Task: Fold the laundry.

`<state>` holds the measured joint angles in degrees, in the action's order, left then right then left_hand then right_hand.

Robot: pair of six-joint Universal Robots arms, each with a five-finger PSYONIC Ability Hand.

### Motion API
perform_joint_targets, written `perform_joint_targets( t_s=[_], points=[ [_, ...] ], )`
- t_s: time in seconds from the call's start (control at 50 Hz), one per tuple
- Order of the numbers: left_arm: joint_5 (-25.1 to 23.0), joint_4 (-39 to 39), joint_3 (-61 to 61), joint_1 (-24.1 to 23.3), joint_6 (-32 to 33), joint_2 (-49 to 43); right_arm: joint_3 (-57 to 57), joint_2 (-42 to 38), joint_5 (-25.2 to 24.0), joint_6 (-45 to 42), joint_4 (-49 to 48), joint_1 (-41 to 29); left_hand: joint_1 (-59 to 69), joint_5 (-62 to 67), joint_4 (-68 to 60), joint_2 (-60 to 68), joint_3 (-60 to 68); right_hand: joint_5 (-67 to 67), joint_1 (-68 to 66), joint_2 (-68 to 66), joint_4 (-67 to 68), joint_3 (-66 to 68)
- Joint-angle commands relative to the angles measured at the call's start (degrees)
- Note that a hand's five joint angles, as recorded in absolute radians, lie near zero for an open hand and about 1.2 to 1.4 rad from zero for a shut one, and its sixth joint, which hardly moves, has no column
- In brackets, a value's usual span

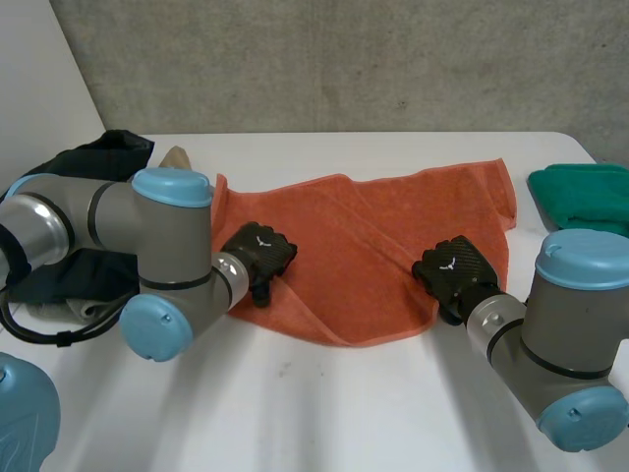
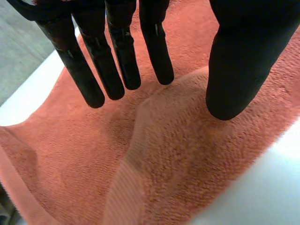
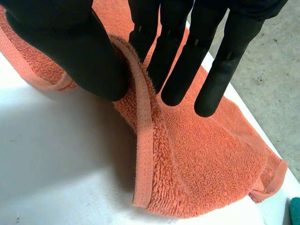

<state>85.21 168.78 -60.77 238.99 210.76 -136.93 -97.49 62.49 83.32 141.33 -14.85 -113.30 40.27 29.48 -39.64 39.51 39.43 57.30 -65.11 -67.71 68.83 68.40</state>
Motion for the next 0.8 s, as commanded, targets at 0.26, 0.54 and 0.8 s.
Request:
perform_joint_targets(
  t_s=[0.26, 0.54, 0.8],
  points=[
    [-0.2, -1.6, -0.5, 0.3, 0.1, 0.7, 0.0, 0.0, 0.1, 0.0, 0.0, -0.1, -8.0, -7.2, 7.3, -7.2, -7.1, 12.7, -14.9, -12.3, 11.2, 11.6],
    [-0.4, -1.4, 0.7, -0.1, 0.3, -0.8, -0.1, 0.0, 0.0, -0.1, 0.0, -0.1, -9.2, -8.4, 8.6, -8.4, -8.4, 12.7, -14.9, -12.3, 11.2, 11.6],
    [0.3, -1.3, 1.3, -0.3, -0.2, -1.2, 0.0, 0.0, 0.1, -0.1, 0.0, 0.0, 39.7, 40.5, -40.4, 40.5, 40.6, 12.7, -14.9, -12.3, 11.2, 11.6]
  ],
)
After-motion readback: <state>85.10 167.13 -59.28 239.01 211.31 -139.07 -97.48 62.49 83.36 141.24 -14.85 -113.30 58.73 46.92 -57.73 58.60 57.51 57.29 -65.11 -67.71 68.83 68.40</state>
